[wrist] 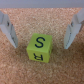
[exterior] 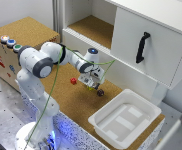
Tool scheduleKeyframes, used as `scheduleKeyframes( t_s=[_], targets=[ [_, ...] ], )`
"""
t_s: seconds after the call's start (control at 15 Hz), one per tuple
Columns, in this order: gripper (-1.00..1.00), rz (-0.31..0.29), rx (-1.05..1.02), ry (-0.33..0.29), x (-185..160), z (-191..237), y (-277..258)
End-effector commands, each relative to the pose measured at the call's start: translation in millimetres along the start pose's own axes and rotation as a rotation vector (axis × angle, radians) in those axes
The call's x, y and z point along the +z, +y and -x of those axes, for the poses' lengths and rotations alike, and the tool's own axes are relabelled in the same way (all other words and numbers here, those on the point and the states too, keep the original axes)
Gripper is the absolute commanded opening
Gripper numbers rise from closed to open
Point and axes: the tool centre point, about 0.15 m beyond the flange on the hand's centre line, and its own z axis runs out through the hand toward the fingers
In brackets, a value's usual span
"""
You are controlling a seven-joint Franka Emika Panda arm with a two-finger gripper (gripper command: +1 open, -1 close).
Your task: Pick up the yellow block
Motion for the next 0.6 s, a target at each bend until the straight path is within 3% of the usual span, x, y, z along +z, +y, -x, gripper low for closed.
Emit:
scheduleKeyframes(
  t_s=[0.0,0.27,0.33,0.53],
  targets=[
    [1.00,0.062,0.075,-0.097,6,-8,-6],
    [1.00,0.077,0.113,-0.117,7,6,-11],
    [-1.00,0.083,0.121,-0.113,8,5,-11],
    [-1.00,0.095,0.160,-0.100,8,0,-9]
  ],
)
